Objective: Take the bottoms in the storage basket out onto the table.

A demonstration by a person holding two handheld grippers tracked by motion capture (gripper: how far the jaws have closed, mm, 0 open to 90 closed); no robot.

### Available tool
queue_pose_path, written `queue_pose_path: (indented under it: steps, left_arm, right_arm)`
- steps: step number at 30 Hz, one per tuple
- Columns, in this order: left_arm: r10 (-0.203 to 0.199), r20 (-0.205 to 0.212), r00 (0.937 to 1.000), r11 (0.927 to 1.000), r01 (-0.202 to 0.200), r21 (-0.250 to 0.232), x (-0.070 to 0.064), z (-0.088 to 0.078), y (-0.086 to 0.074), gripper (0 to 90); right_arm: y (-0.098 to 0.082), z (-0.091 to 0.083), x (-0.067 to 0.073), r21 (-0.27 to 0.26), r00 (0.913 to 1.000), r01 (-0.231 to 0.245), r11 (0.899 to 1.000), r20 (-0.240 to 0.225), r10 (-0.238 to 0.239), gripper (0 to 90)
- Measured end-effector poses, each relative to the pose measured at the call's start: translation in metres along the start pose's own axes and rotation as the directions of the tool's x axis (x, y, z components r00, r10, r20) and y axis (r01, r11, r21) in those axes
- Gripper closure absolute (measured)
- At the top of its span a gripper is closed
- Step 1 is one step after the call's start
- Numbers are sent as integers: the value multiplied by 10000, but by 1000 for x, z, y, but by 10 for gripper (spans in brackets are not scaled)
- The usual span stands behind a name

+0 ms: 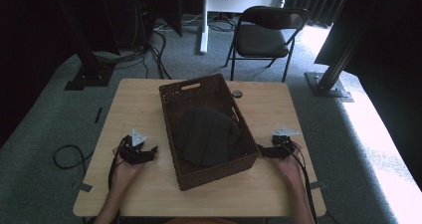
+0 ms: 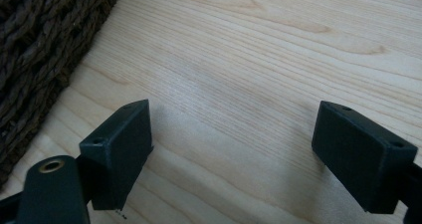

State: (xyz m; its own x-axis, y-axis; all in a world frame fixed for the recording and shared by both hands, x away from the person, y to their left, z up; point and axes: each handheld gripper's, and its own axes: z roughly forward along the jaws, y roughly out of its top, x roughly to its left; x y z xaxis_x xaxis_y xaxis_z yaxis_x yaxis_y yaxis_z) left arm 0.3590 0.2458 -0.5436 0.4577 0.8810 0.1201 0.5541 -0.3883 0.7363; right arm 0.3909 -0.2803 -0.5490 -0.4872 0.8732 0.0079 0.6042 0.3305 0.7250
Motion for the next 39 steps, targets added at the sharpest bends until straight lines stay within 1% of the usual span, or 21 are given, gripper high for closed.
queue_pose_path:
  steps: [3,4,5,6,7,9,13,16,17,18,19,20,22,23,24,28,30,32,33,34,39]
  left_arm:
    - [-84,-48,10000,9999,84,68,1,0,0,232]
    - [-137,-358,9993,9998,142,140,0,1,0,232]
    - [53,-624,9980,10000,-49,61,-3,0,0,175]
    - [278,-867,9959,9996,-280,-20,-7,0,0,174]
    - [378,-942,9948,9993,-383,-31,-8,0,0,174]
    - [406,-951,9946,9992,-410,-28,-9,0,1,174]
    - [-17,-725,9974,9999,25,103,-5,2,2,166]
    - [-217,-663,9976,9995,231,201,-3,2,3,144]
    - [-277,-769,9967,9993,295,223,-3,3,3,136]
    - [-362,-778,9963,9989,384,273,-3,3,3,108]
    - [-447,-714,9964,9984,470,312,-2,4,3,106]
    - [-566,-699,9959,9976,592,355,-1,4,3,100]
    - [-679,-631,9957,9968,704,386,1,4,3,91]
    - [-722,-598,9956,9965,746,385,1,5,3,89]
    - [-776,-544,9955,9959,799,415,2,5,3,89]
    - [-1095,-150,9939,9924,1102,547,7,6,3,91]
    - [-1160,98,9932,9916,1152,591,8,6,3,100]
    - [-1165,191,9930,9916,1152,591,8,6,3,104]
    - [-1161,269,9929,9919,1145,560,8,6,3,123]
    - [-1154,264,9930,9919,1138,564,8,6,3,130]
    - [-1142,282,9931,9921,1125,564,8,6,3,131]
  right_arm:
    - [0,0,0,2,10000,2,10000,-4,-2,155]
    - [0,0,0,0,10000,8,10000,-6,-8,155]
    - [0,0,0,3,10000,13,10000,-9,-13,155]
    - [0,0,0,2,10000,28,10000,-29,-28,155]
    - [0,0,0,3,10000,38,10000,-34,-38,155]
    - [0,0,0,3,10000,39,10000,-34,-39,155]
    - [2,0,-1,115,10000,68,9999,-54,-68,156]
    - [3,0,0,260,10000,69,9996,-69,-67,156]
    - [4,0,0,343,9999,73,9994,-76,-71,156]
    - [4,-1,0,418,9999,88,9991,-70,-85,157]
    - [5,-1,0,483,9999,85,9988,-62,-82,161]
    - [5,-1,0,531,10000,79,9986,-45,-77,174]
    - [6,-3,1,582,10000,62,9983,-31,-60,216]
    - [6,-4,1,609,10000,84,9981,-5,-84,225]
    - [6,-5,2,603,9998,154,9981,145,-163,227]
    - [7,-12,1,473,9989,216,9986,396,-235,248]
    - [9,-16,0,402,9988,200,9990,431,-218,250]
    - [11,-20,-1,234,9987,159,9996,489,-171,251]
    - [12,-22,-1,120,9989,120,9999,448,-126,261]
    - [13,-24,-2,49,9990,42,10000,442,-44,261]
    - [18,-33,0,-87,9974,139,9999,715,-132,273]
